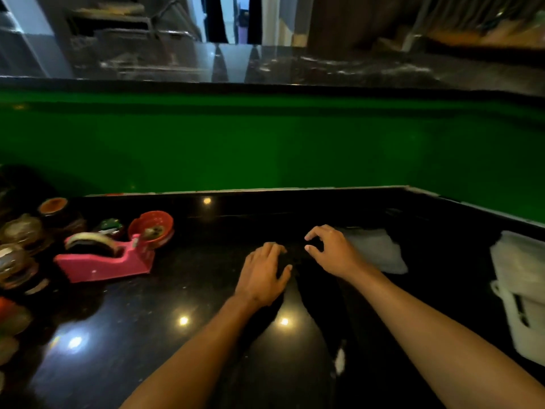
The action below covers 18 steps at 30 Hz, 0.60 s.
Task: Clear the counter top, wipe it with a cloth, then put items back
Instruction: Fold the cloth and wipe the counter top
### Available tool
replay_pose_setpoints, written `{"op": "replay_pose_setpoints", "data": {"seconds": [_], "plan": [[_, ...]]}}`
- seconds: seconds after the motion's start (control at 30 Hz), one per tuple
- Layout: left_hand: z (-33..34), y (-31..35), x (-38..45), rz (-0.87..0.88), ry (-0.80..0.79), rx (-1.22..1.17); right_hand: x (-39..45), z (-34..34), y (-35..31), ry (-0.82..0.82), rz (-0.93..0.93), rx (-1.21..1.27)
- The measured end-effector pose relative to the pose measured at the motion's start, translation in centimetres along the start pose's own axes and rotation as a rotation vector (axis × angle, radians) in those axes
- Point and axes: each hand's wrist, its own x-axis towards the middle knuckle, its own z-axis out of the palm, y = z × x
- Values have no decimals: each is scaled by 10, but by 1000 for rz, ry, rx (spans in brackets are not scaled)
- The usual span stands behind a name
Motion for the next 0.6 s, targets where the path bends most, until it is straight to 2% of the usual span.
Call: {"op": "replay_pose_setpoints", "data": {"seconds": [0.13, 0.27, 0.37, 0.47, 0.6], "plan": [[43, 45, 32, 97, -102, 82, -10, -36, 61, -100, 110, -114], [75, 80, 56, 119, -195, 159, -20, -51, 114, -176, 252, -244], [98, 95, 69, 83, -261, 178, -22, -54, 146, -111, 331, -270], [118, 103, 78, 24, -295, 179, -22, -58, 171, -22, 444, -149], [135, 102, 80, -4, -238, 227, -13, -55, 198, 36, 498, -9]]}}
